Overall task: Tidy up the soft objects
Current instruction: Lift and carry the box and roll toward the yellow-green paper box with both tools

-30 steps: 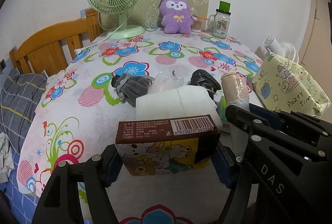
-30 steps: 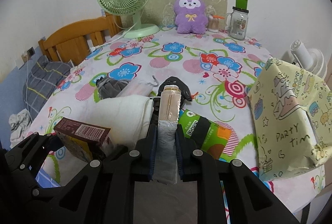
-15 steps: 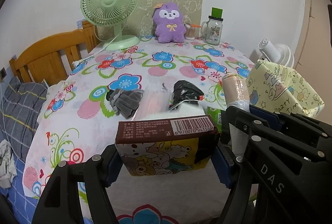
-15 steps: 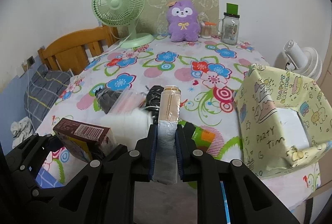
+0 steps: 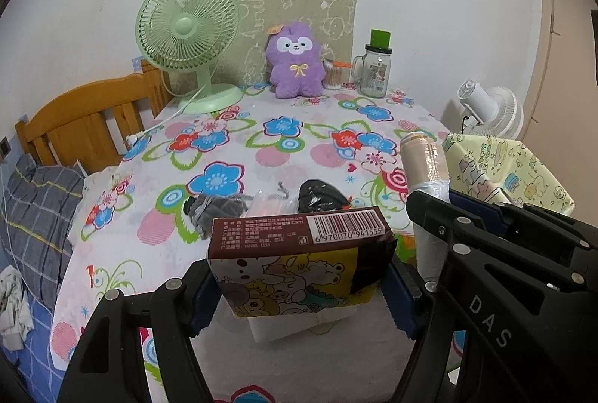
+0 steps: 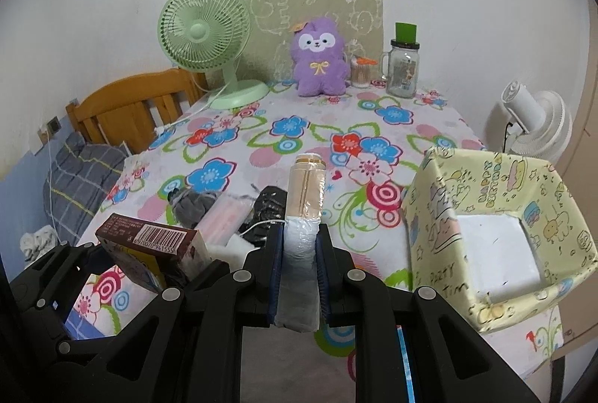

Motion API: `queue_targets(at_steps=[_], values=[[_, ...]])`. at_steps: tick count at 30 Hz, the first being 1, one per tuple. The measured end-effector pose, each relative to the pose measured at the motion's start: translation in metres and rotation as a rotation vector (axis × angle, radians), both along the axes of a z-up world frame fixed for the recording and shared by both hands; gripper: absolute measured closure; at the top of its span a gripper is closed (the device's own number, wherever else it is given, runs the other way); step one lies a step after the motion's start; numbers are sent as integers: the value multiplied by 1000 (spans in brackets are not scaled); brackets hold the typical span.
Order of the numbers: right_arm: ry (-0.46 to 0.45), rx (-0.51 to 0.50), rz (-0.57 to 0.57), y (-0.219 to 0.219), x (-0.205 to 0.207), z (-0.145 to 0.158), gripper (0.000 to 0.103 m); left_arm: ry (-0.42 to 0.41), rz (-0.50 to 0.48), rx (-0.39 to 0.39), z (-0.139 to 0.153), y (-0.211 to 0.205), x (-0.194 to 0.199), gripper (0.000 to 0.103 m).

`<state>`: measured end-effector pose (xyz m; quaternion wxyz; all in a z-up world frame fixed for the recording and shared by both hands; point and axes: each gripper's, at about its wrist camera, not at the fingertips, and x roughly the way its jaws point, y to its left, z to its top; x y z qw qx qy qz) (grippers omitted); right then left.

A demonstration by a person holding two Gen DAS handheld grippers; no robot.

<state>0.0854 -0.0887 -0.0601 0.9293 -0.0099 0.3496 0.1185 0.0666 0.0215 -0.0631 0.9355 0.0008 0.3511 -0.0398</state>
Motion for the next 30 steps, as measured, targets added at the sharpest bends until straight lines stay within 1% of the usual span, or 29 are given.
queue_targets(at_steps=[19,30], values=[[-50,2,-41,-29,1,31,83,-50,-45,10,30,-32,5,27],[-72,-4,-81,-55,1,42,83,-71,-80,4,41,-56,8,27]])
